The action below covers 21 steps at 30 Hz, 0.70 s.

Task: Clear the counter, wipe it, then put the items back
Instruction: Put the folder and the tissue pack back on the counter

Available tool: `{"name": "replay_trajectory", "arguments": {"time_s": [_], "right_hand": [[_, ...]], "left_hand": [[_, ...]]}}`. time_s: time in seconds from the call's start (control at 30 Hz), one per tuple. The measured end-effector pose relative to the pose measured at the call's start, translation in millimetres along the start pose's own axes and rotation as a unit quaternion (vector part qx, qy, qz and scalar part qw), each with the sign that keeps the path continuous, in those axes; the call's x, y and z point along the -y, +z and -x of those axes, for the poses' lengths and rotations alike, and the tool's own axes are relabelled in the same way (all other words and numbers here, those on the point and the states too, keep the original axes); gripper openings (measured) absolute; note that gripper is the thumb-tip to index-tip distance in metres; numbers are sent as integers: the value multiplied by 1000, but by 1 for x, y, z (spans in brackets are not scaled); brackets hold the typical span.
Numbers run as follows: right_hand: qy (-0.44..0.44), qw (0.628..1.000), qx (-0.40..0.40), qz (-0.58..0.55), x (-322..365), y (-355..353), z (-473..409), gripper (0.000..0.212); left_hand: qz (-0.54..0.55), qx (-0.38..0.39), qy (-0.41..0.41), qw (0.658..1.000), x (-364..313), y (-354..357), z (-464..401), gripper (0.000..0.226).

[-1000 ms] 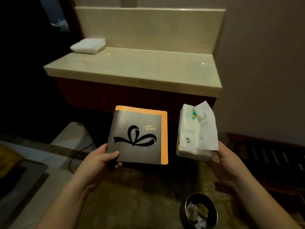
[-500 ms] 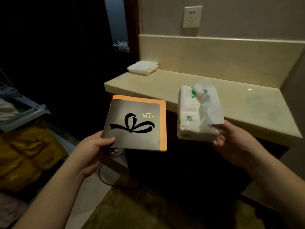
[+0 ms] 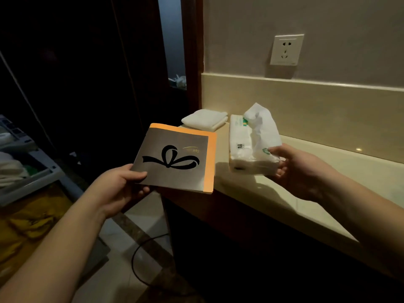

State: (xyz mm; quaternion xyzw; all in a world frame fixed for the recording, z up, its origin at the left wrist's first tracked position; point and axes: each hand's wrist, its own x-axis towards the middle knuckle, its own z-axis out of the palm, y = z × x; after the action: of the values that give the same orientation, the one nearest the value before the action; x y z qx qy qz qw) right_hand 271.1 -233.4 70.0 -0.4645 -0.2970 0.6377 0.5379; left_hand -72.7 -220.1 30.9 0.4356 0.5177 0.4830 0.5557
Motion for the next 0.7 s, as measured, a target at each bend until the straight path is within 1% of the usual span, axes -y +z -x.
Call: {"name": "replay_trajectory", "arguments": {"time_s": [0.13, 0.27, 0.37, 0.47, 0.5, 0.57, 0.6, 0.63, 0.7], "right_hand": [[15, 1000, -10, 21, 3, 1, -39, 27], [33, 999, -21, 28, 5, 6, -68, 22], [35, 997, -48, 43, 6, 12, -88, 24], [26, 996, -71, 55, 4, 19, -109, 24], [24, 995, -80, 58, 3, 22, -117, 23], [19, 993, -97, 63, 2, 28, -132, 17], [17, 992, -105, 68, 1, 32, -139, 15], [15, 991, -113, 75, 0, 37, -145, 14], [8, 988, -130, 87, -1, 46, -159, 13]], "left_hand": [[-17, -7, -19, 1000, -8, 0, -38, 30], [-42, -25, -39, 998, -16, -8, -80, 47], [-69, -31, -44, 996, -20, -10, -110, 47], [-80, -43, -46, 995, -20, -15, -142, 60], [-87, -34, -49, 994, -22, -16, -152, 52], [-128, -12, -64, 990, -25, -20, -174, 15], [-152, -2, -65, 986, -26, -24, -187, 7], [-167, 0, -61, 984, -27, -26, -198, 10], [-187, -8, -37, 982, -27, -31, -222, 6]]}}
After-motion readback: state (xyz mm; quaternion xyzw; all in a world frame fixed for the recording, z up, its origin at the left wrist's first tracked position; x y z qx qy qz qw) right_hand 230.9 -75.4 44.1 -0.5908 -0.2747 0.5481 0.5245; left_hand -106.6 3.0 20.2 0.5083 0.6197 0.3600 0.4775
